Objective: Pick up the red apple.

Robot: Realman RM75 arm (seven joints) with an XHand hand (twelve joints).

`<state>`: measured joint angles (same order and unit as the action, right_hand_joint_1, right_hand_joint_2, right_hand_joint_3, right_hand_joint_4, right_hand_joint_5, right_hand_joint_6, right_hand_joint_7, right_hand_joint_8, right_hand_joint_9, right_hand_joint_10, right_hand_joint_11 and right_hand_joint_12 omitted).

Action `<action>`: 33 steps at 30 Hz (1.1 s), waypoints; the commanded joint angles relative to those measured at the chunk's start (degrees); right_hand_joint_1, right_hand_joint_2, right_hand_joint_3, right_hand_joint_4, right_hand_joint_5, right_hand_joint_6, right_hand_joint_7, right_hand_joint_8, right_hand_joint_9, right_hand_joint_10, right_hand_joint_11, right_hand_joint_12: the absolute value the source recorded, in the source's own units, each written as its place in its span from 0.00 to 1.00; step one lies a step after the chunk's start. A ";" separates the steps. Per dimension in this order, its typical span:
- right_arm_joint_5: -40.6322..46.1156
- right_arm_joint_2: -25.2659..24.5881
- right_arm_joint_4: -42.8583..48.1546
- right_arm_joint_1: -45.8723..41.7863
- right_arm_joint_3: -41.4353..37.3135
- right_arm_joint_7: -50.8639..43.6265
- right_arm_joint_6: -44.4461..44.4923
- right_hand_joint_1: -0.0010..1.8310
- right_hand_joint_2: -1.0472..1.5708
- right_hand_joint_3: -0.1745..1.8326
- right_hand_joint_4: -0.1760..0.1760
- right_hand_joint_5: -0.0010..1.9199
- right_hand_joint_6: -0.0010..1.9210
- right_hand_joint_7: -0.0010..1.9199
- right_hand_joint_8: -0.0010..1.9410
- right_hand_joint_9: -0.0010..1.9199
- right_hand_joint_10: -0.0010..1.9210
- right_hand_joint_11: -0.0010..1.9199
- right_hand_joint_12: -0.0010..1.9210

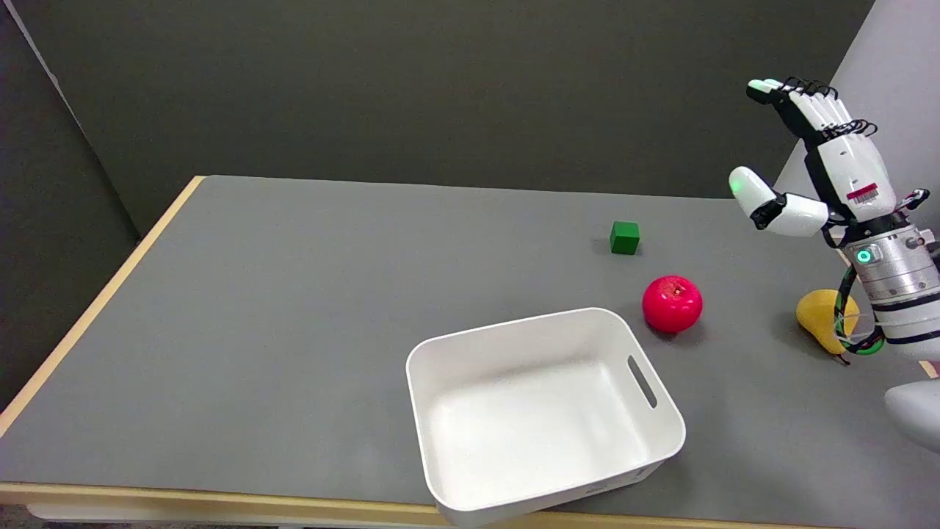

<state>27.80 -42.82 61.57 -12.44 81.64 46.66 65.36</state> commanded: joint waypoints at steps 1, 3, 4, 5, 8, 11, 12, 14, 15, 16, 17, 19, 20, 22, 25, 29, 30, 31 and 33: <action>-0.86 0.27 2.51 -6.15 -4.12 0.77 -0.61 0.15 0.64 0.57 0.72 0.09 0.23 0.11 0.16 0.05 0.34 0.03 0.59; -0.86 0.93 3.56 -8.43 -5.20 0.77 -0.99 0.15 0.64 0.57 0.72 0.09 0.23 0.11 0.16 0.05 0.34 0.03 0.60; -1.12 1.36 4.26 -10.00 -5.79 0.74 -1.59 0.15 0.64 0.57 0.72 0.09 0.23 0.12 0.16 0.06 0.34 0.03 0.60; -1.64 1.71 4.71 -11.23 -6.24 0.60 -2.23 0.15 0.64 0.57 0.72 0.09 0.23 0.12 0.16 0.06 0.35 0.03 0.60; -4.25 1.90 6.32 -14.82 -7.16 0.21 -5.81 0.17 0.63 0.57 0.72 0.09 0.23 0.12 0.16 0.06 0.35 0.03 0.60; -5.24 0.51 6.67 -16.51 -6.52 0.18 -7.52 0.20 0.64 0.54 0.73 0.10 0.22 0.13 0.16 0.07 0.35 0.02 0.61; -5.59 -0.51 6.67 -16.97 -5.92 -0.02 -8.04 0.21 0.65 0.52 0.73 0.10 0.21 0.13 0.15 0.07 0.35 0.02 0.62; -6.46 -2.25 6.64 -17.04 -5.21 -0.91 -8.86 0.20 0.63 0.57 0.73 0.10 0.23 0.13 0.17 0.07 0.35 0.03 0.60; -7.32 -3.42 6.65 -16.83 -4.69 -1.78 -9.48 0.21 0.63 0.57 0.73 0.10 0.23 0.13 0.17 0.07 0.35 0.03 0.60; -7.74 -4.19 6.75 -16.51 -4.32 -2.45 -9.99 0.21 0.63 0.57 0.73 0.10 0.24 0.13 0.17 0.07 0.35 0.03 0.60; -8.20 -4.88 6.75 -15.96 -3.84 -2.85 -10.53 0.21 0.63 0.57 0.73 0.10 0.24 0.13 0.17 0.07 0.35 0.03 0.60; -10.13 -5.47 6.52 -14.18 -2.84 -3.03 -12.70 0.22 0.63 0.57 0.73 0.10 0.24 0.13 0.17 0.07 0.35 0.04 0.60; -11.11 -5.33 6.23 -13.33 -2.29 -2.95 -13.67 0.22 0.63 0.57 0.73 0.10 0.24 0.13 0.17 0.07 0.36 0.04 0.60; -13.20 -4.40 5.38 -11.18 -0.11 -2.71 -16.27 0.22 0.63 0.57 0.73 0.10 0.24 0.13 0.18 0.07 0.36 0.04 0.61; -13.80 -2.89 4.32 -8.14 3.69 -2.47 -18.88 0.22 0.63 0.57 0.73 0.10 0.24 0.13 0.18 0.07 0.36 0.04 0.60; -13.73 -2.03 0.23 -2.22 10.42 -1.07 -20.68 0.21 0.63 0.57 0.74 0.10 0.24 0.13 0.18 0.07 0.36 0.04 0.60; -13.88 -2.03 -0.91 -0.69 11.68 0.09 -20.68 0.21 0.63 0.57 0.74 0.10 0.24 0.13 0.18 0.07 0.35 0.03 0.60; -13.88 -2.00 -1.96 0.35 12.45 0.91 -20.68 0.21 0.63 0.57 0.74 0.10 0.24 0.13 0.18 0.07 0.35 0.03 0.60; -13.88 -1.84 -4.20 2.38 13.96 2.05 -20.68 0.21 0.63 0.57 0.74 0.10 0.24 0.13 0.18 0.07 0.35 0.03 0.60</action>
<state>18.60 -45.34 66.07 -22.30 81.83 45.02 52.86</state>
